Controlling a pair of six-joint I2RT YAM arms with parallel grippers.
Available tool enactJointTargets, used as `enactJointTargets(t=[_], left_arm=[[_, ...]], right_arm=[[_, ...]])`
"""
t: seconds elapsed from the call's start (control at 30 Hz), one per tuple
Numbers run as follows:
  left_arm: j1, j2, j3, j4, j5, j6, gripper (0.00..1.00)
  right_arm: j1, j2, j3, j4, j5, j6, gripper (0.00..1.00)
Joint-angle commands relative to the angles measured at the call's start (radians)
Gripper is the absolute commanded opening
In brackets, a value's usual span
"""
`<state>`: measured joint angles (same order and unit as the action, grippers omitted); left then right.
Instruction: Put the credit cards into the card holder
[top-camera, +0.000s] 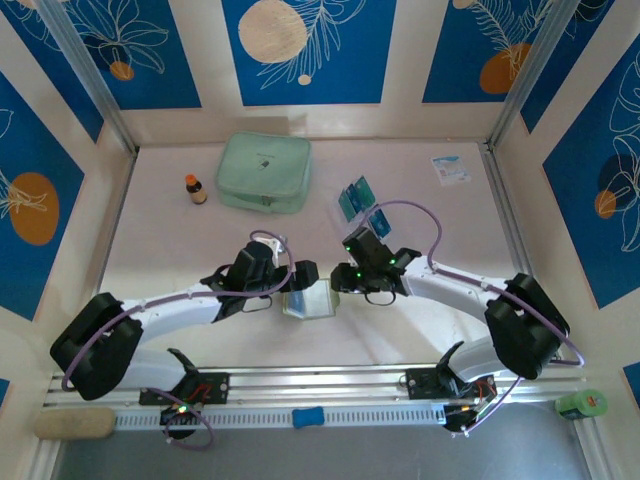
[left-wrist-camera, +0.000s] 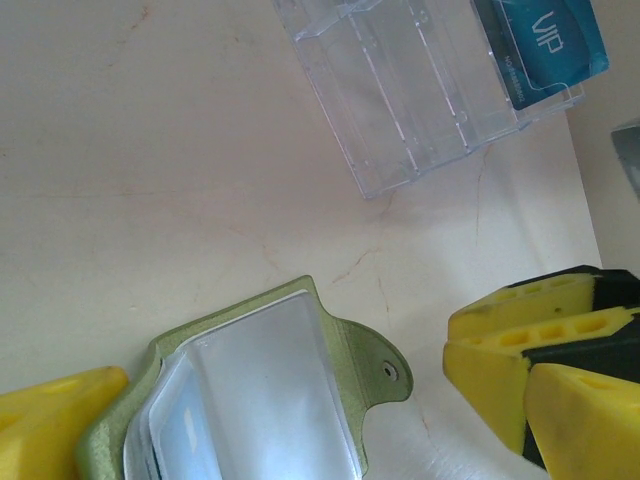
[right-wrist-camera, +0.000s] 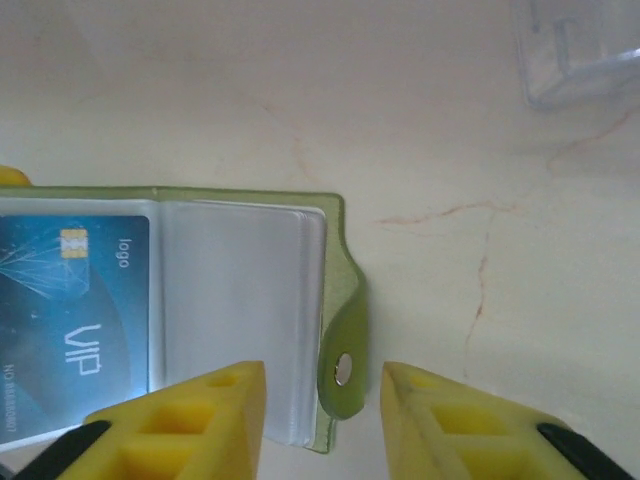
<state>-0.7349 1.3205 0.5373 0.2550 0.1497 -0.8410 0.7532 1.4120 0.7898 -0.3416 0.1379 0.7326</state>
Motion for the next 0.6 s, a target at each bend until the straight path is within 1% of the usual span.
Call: enactJointTargets(t=[0.0,0.13,0.23,0.3,0.37,0.43,0.47,0.57], left_arm=[[0.000,-0.020,-0.005,0.027,0.010,-0.009,1.00],[0.001,-0.021,-0.004,0.026,0.009,-0.007,1.00],[0.000,-0.024,-0.001,0.018,0.009,-0.003,1.00],[0.000,-0.029,0.002,0.012,0.011,0.002,1.00],[0.000,-0.035,0.011,-0.001,0.014,0.005,1.00],[0.000,-0.041,0.022,-0.014,0.017,0.009,1.00],[0.000,-0.044,0.026,-0.019,0.017,0.009,1.00],[0.000,-0.045,0.040,-0.020,0.028,0.005,1.00]], right_arm=[[0.004,0.029,-0.013,0.001,-0.027,-0.002,0.39],[0.007,0.062,-0.012,0.016,-0.032,-0.005,0.38],[0.001,0.089,-0.012,0.023,-0.026,-0.009,0.35],[-0.007,0.101,-0.014,0.028,-0.024,-0.010,0.28],[-0.020,0.103,-0.025,0.040,-0.026,-0.008,0.14],[-0.034,0.099,-0.044,0.059,-0.041,-0.001,0.03],[-0.040,0.096,-0.055,0.073,-0.052,0.004,0.00],[-0.054,0.092,-0.081,0.107,-0.080,0.021,0.00]])
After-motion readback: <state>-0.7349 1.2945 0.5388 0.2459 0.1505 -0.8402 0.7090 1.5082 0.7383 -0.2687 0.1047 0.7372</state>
